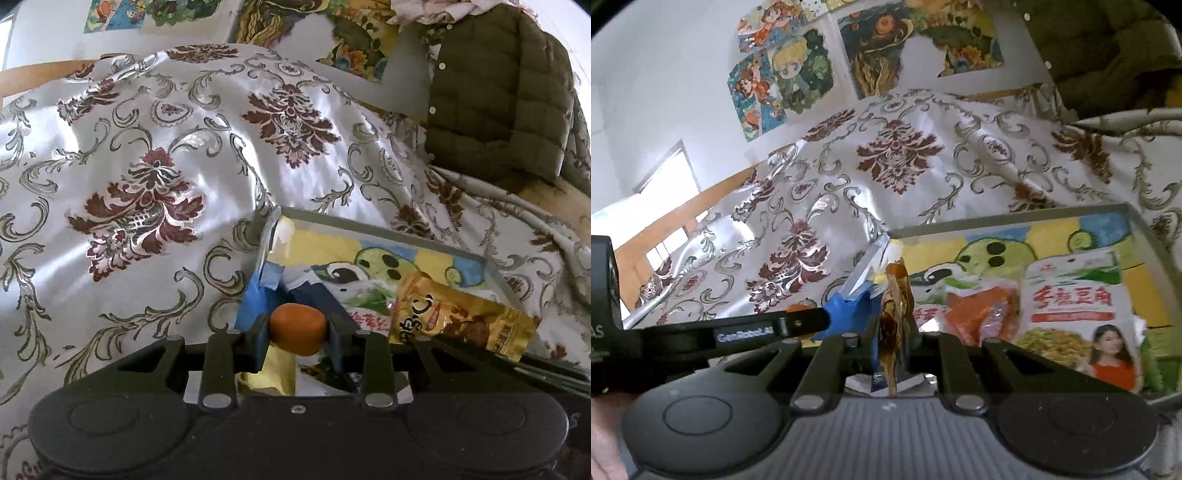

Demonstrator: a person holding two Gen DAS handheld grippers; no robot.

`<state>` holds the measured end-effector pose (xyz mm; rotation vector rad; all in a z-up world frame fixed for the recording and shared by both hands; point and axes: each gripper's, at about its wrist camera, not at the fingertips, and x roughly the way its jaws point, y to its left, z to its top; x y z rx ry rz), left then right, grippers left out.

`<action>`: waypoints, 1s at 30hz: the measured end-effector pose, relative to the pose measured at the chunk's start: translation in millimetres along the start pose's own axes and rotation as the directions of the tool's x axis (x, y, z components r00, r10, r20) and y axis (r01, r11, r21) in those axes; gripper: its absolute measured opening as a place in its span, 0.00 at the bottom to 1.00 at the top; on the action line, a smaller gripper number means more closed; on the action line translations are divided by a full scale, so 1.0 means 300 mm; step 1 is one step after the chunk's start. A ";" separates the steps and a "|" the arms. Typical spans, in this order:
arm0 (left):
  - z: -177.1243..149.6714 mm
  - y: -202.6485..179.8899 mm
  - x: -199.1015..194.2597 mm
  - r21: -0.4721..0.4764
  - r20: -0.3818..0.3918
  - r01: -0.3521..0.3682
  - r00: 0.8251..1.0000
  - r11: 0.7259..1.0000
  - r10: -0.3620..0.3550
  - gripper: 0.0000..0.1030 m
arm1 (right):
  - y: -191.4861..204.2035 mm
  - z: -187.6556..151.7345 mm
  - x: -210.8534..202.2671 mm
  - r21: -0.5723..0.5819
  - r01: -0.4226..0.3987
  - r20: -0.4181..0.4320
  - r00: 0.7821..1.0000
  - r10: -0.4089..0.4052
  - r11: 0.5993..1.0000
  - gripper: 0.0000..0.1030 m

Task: Organize snacks
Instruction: 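Carry the orange ball and gold snack into the tray with both tools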

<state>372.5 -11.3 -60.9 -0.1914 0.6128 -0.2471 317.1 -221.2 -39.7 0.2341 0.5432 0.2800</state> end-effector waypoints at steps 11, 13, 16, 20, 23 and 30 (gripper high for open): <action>-0.031 0.001 0.049 -0.003 -0.034 0.007 0.999 1.000 -0.007 0.34 | -0.011 -0.015 0.036 -0.010 0.047 -0.023 0.999 -0.048 0.999 0.14; -0.035 0.005 0.055 -0.016 -0.041 0.007 0.999 1.000 -0.007 0.34 | -0.008 -0.014 0.034 -0.026 0.056 -0.017 0.998 -0.057 0.998 0.14; -0.037 0.012 0.062 -0.024 -0.049 -0.004 0.999 1.000 0.003 0.34 | 0.001 -0.015 0.031 -0.057 0.076 -0.006 0.997 -0.077 0.995 0.16; -0.043 0.008 0.064 -0.021 -0.051 -0.008 0.999 1.000 0.007 0.35 | 0.010 -0.016 0.034 -0.094 0.133 0.002 0.991 -0.134 0.987 0.34; -0.041 0.004 0.064 -0.017 -0.049 -0.004 0.999 1.000 0.003 0.44 | -0.002 -0.019 0.032 -0.087 0.139 0.002 0.990 -0.140 0.986 0.35; -0.023 0.004 0.033 -0.061 -0.019 0.024 1.000 0.998 -0.025 0.71 | 0.002 -0.002 -0.001 -0.110 0.178 0.049 0.984 -0.174 0.978 0.47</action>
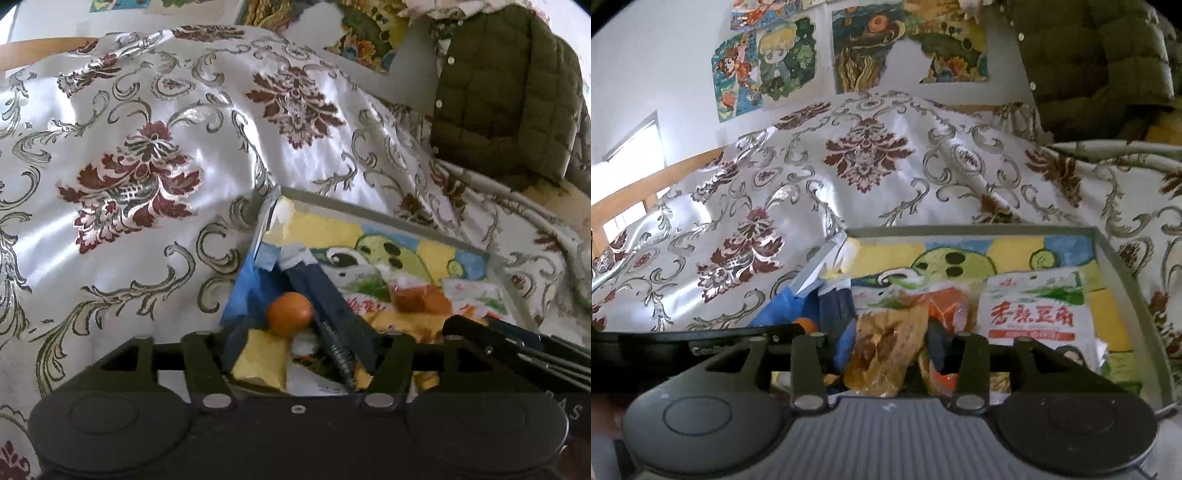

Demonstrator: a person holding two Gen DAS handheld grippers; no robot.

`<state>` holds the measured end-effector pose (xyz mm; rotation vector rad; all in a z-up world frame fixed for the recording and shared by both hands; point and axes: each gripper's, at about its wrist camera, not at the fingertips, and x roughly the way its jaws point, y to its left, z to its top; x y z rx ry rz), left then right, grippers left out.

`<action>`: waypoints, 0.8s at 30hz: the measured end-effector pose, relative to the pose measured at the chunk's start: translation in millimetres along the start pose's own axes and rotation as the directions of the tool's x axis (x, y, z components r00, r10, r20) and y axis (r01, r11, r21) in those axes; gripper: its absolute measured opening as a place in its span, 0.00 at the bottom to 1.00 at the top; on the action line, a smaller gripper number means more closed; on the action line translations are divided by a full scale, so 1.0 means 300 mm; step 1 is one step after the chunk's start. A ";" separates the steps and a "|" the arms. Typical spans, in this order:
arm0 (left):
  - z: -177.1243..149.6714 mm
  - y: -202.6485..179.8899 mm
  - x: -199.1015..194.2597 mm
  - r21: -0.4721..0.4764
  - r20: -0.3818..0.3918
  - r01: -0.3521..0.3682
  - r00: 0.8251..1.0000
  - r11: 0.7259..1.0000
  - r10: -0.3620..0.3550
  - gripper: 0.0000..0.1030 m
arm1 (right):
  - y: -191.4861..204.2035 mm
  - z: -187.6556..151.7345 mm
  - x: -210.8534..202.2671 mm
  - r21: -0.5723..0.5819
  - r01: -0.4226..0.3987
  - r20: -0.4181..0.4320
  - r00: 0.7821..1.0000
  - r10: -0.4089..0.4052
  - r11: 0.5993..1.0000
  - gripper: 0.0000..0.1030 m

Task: Organize snacks
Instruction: 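Carry the orange ball and gold snack into the tray with both tools, then open both tools and pull them back from the tray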

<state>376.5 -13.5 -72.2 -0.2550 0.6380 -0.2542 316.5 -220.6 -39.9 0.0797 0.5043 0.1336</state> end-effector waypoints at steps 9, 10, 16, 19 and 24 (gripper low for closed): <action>0.030 -0.020 -0.138 -0.030 0.096 -0.064 0.993 0.997 0.067 0.99 | -0.019 0.031 -0.109 0.016 0.085 0.084 0.993 -0.086 0.996 0.85; 0.029 -0.022 -0.158 -0.032 0.111 -0.076 0.991 0.997 0.079 0.99 | -0.025 0.031 -0.129 0.022 0.107 0.101 0.989 -0.108 0.994 0.92; 0.022 -0.051 -0.285 -0.010 0.159 -0.143 0.977 0.990 0.142 0.99 | -0.054 0.039 -0.243 0.029 0.146 0.140 0.979 -0.148 0.989 1.00; -0.003 -0.066 -0.360 -0.013 0.182 -0.168 0.969 0.986 0.167 0.99 | -0.061 0.021 -0.320 0.033 0.153 0.169 0.973 -0.156 0.988 1.00; -0.067 -0.089 -0.486 -0.044 0.217 -0.224 0.949 0.974 0.228 0.99 | -0.067 -0.030 -0.451 0.046 0.171 0.178 0.968 -0.177 0.984 1.00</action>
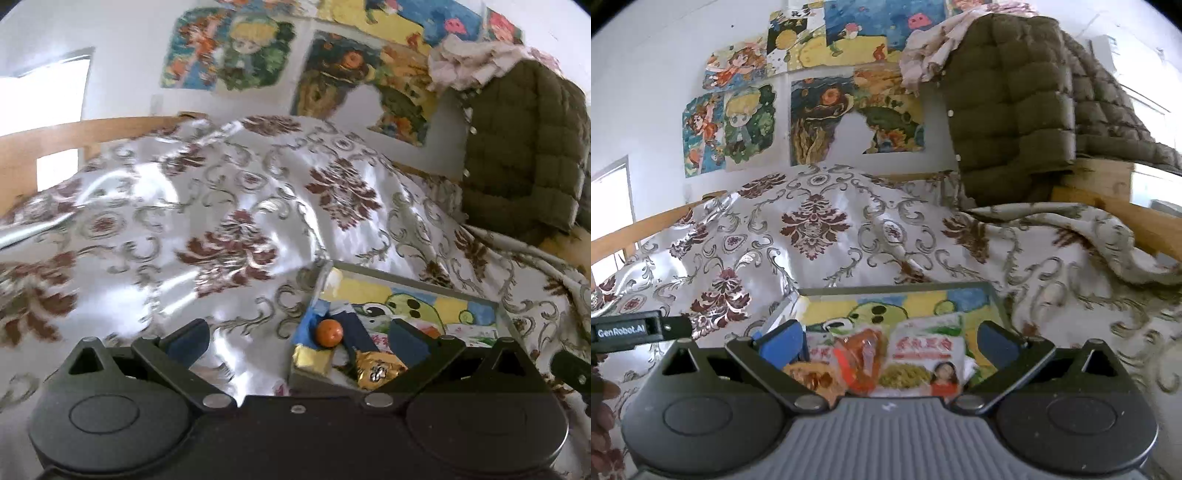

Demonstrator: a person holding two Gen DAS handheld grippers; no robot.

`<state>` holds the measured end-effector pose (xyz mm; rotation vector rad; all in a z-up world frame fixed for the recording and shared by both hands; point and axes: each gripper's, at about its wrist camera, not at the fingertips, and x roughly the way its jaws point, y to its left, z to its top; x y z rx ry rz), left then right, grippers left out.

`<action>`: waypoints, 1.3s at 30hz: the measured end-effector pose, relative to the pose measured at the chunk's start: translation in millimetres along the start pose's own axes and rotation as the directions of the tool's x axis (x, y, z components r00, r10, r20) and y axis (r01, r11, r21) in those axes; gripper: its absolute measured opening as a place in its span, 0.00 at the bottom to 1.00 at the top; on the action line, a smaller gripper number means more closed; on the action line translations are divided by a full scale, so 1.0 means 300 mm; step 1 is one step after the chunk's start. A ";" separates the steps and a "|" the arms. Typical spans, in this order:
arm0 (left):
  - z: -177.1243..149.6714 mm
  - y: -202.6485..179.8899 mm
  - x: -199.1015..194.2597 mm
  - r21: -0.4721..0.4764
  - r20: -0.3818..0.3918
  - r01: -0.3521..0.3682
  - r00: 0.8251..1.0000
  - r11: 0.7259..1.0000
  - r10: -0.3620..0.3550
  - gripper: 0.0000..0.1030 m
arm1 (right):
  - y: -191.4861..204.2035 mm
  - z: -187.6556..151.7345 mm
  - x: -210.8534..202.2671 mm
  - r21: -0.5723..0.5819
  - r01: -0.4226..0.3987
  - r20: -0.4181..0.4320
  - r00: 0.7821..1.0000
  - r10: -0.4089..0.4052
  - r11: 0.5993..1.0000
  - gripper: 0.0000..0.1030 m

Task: Organize snacks
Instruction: 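Open both tools and pull them back from the tray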

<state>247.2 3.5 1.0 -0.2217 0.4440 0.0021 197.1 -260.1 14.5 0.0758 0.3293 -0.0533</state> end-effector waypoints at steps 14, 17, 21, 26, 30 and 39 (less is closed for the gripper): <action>-0.127 -0.033 -0.337 0.099 0.038 -0.040 0.999 0.994 0.036 0.99 | -0.028 -0.093 -0.307 0.006 -0.019 0.003 1.000 0.018 1.000 1.00; -0.163 -0.040 -0.388 0.121 0.034 -0.041 0.999 0.992 0.037 0.99 | -0.016 -0.116 -0.346 -0.004 -0.015 -0.006 1.000 0.015 1.000 1.00; -0.201 -0.045 -0.428 0.127 0.017 -0.041 0.999 0.991 0.039 0.99 | -0.009 -0.142 -0.390 0.001 -0.016 -0.021 1.000 0.016 1.000 1.00; -0.234 -0.049 -0.452 0.130 0.005 -0.042 0.999 0.991 0.041 0.99 | -0.015 -0.177 -0.418 0.019 -0.005 -0.054 0.999 0.006 1.000 1.00; -0.264 -0.052 -0.455 0.136 -0.025 -0.046 0.998 0.990 0.050 0.99 | -0.025 -0.194 -0.426 0.036 0.011 -0.070 0.998 -0.008 0.999 1.00; -0.292 -0.061 -0.443 0.162 -0.044 -0.060 0.997 0.985 0.068 0.99 | -0.046 -0.215 -0.418 0.067 0.048 -0.105 0.994 -0.041 0.997 1.00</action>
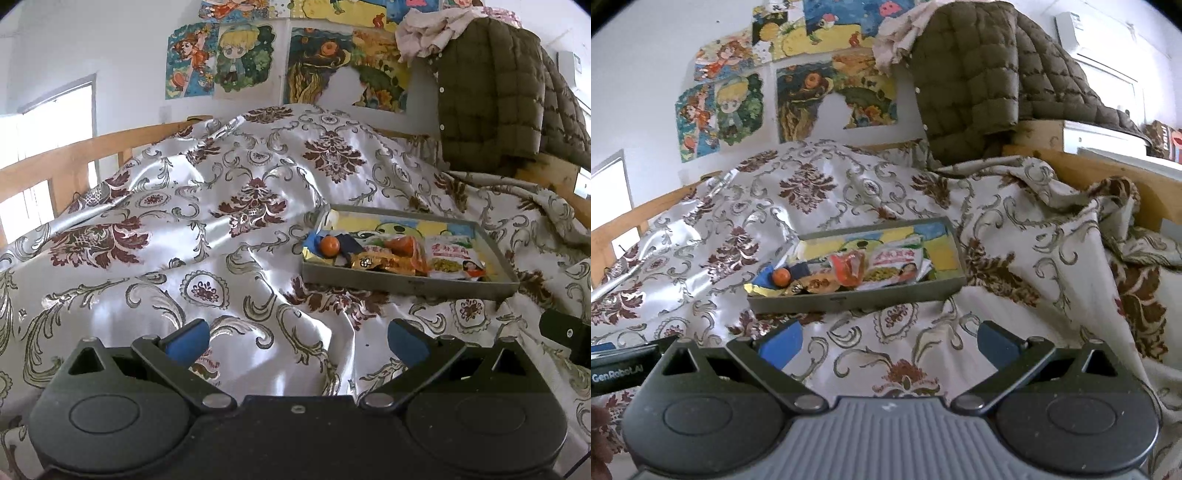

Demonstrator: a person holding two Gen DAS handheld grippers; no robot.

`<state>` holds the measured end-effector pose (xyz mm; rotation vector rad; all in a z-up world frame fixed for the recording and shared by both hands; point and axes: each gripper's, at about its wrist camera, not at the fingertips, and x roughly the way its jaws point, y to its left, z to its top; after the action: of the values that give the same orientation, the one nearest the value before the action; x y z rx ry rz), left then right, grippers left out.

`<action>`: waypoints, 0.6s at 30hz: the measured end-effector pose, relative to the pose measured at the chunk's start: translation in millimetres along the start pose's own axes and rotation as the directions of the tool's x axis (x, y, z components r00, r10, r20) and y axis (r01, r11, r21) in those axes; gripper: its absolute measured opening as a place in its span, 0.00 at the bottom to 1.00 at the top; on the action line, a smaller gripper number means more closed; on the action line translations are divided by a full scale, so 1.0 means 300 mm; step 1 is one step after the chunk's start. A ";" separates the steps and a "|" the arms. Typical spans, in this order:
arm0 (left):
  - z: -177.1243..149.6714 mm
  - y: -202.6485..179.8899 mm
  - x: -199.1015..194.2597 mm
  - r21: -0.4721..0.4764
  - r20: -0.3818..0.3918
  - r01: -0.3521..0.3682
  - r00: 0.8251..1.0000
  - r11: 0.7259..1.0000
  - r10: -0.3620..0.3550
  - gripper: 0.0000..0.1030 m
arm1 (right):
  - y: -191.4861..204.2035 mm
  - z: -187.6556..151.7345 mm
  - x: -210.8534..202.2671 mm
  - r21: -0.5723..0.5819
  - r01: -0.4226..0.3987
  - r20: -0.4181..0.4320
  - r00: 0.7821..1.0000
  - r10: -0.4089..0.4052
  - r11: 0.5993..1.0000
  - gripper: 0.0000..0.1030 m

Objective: Organize snacks

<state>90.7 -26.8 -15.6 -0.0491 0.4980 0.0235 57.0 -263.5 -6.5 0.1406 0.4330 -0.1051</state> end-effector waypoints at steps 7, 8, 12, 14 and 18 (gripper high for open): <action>-0.013 -0.006 0.019 0.007 -0.025 -0.003 1.000 1.000 0.004 0.99 | 0.005 -0.010 0.009 -0.013 -0.004 -0.016 1.000 0.003 1.000 1.00; -0.013 -0.006 0.019 0.006 -0.025 -0.004 1.000 1.000 0.004 0.99 | 0.008 -0.011 0.011 -0.018 -0.003 -0.019 1.000 0.003 1.000 1.00; -0.020 -0.008 0.027 0.009 -0.036 -0.004 0.999 1.000 0.004 0.99 | 0.013 -0.014 0.020 -0.027 -0.002 -0.035 0.999 0.001 1.000 1.00; -0.023 -0.009 0.028 0.012 -0.038 -0.005 0.999 1.000 0.005 0.99 | 0.013 -0.016 0.024 -0.028 0.003 -0.043 0.999 -0.004 1.000 1.00; -0.026 -0.011 0.028 0.014 -0.037 -0.006 0.999 1.000 0.007 0.99 | 0.011 -0.018 0.025 -0.026 0.004 -0.049 0.999 -0.005 1.000 1.00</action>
<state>94.4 -30.6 -26.2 -0.0339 0.5354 0.0256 62.0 -260.0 -14.1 0.1172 0.4832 -0.1009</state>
